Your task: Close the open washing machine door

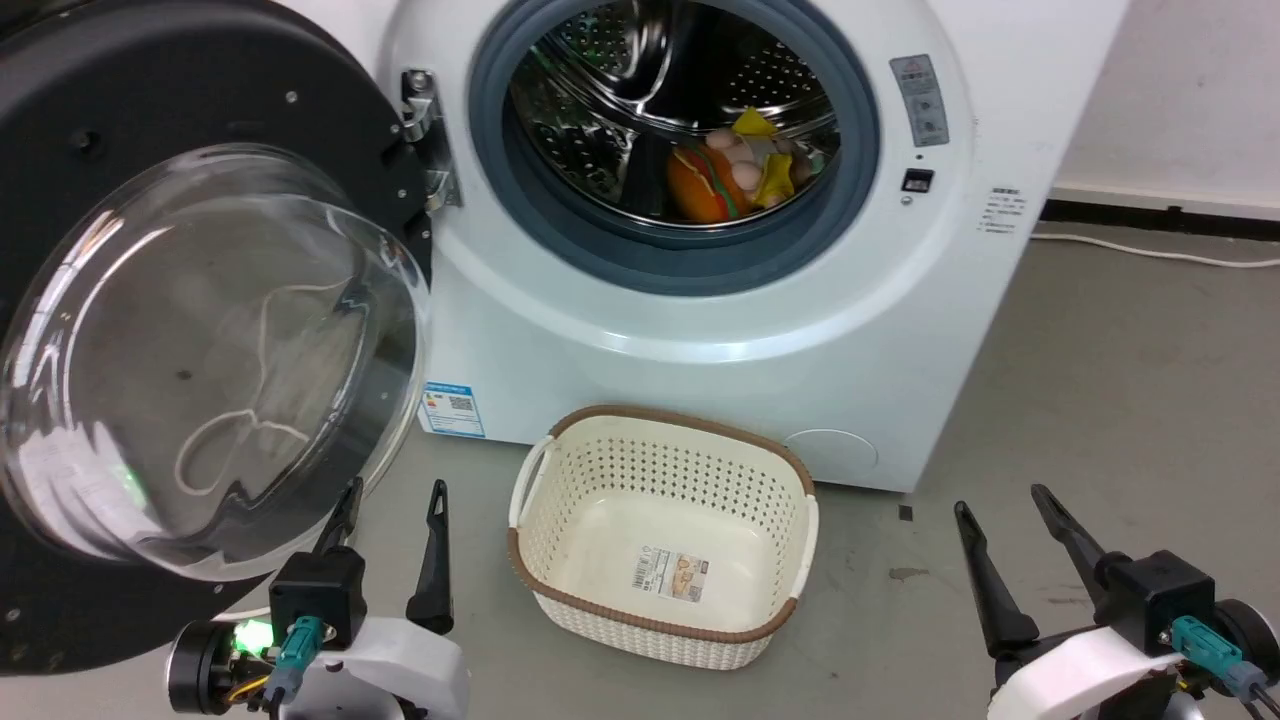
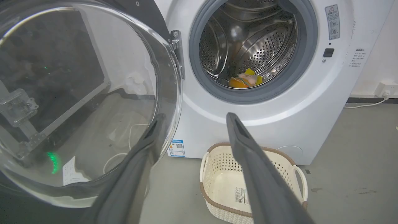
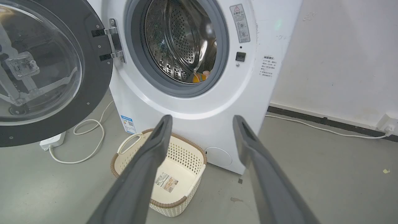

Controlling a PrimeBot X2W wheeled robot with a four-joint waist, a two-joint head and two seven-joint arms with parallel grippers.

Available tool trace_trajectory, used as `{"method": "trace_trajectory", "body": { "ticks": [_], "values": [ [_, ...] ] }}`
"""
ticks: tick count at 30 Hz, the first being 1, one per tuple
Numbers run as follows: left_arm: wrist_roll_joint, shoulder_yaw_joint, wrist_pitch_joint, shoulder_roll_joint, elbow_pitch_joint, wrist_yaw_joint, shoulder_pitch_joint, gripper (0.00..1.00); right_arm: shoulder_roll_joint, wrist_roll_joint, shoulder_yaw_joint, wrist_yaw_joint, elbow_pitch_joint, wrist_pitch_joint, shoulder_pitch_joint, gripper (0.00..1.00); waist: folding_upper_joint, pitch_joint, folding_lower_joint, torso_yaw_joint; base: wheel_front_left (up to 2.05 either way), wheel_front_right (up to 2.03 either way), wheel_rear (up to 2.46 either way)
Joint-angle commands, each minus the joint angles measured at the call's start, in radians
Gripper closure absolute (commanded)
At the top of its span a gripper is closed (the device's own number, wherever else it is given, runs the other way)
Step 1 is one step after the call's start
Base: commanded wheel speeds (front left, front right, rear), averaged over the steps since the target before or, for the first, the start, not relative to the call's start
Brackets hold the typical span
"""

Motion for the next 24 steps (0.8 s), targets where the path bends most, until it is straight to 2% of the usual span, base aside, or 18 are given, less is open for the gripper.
{"method": "trace_trajectory", "body": {
  "ticks": [1, 24],
  "values": [
    [-0.008, -0.004, -0.01, 0.001, -0.006, 0.004, -0.002, 0.0, 0.001, 0.007, 0.0, 0.0, 0.0, -0.01, 0.009, 0.0, 0.0, -0.001, 0.0, 0.005, 0.0, 0.0, 0.0],
    [-0.015, -0.011, -0.058, 0.004, -0.032, 0.011, 0.011, 0.0, 0.002, 0.017, 0.046, 0.0, 0.005, -0.058, 0.017, 0.0, 0.0, -0.006, 0.0, 0.155, 0.0, 0.0, 0.0]
  ]
}}
